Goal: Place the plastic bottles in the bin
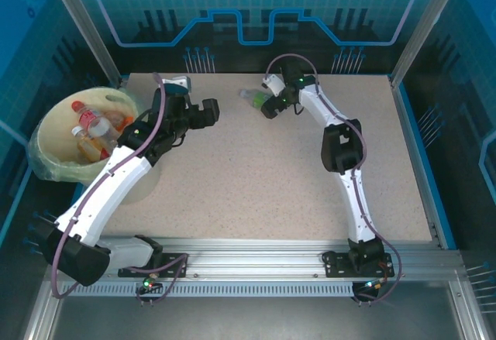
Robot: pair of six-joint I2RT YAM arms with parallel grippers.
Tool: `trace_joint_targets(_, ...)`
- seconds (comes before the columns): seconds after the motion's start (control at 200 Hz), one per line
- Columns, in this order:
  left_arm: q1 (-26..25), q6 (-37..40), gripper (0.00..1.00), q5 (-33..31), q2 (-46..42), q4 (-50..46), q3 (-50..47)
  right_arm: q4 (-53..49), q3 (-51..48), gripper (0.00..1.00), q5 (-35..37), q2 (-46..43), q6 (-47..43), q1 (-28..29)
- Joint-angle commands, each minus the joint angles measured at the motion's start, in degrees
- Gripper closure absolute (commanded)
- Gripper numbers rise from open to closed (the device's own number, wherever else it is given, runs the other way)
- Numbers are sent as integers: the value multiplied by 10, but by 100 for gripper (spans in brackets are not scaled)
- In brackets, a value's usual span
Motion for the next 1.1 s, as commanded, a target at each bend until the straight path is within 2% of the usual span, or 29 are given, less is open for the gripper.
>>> trace_joint_targets(0.0,6,23,1,-2,9,5,-7,-63,76,8,-19,50,-14,3)
trace_joint_targets(0.215,8,38,1,4,30,17,-5,-41,85,17,-38,68,-16,3)
trace_joint_targets(0.245,8,39,1,8,34,19,-6,-37,85,27,-35,68,-10,3)
trace_joint_targets(0.28,8,40,1,14,38,20,-5,-30,82,34,-26,67,2,3)
trace_joint_targets(0.385,8,40,1,30,43,27,-7,-11,55,37,-12,49,15,5)
trace_joint_targets(0.465,8,37,1,41,44,30,-8,5,20,44,-11,23,30,8)
trace_joint_targets(0.695,9,21,1,92,39,41,-11,121,-202,65,12,-137,60,23)
trace_joint_targets(0.835,8,11,1,125,26,60,-24,184,-359,67,25,-265,86,30)
trace_joint_targets(0.985,8,-4,1,252,12,129,-51,259,-521,70,28,-399,122,43)
trace_joint_targets(1.096,7,-30,1,299,20,151,-53,294,-623,70,45,-490,145,63)
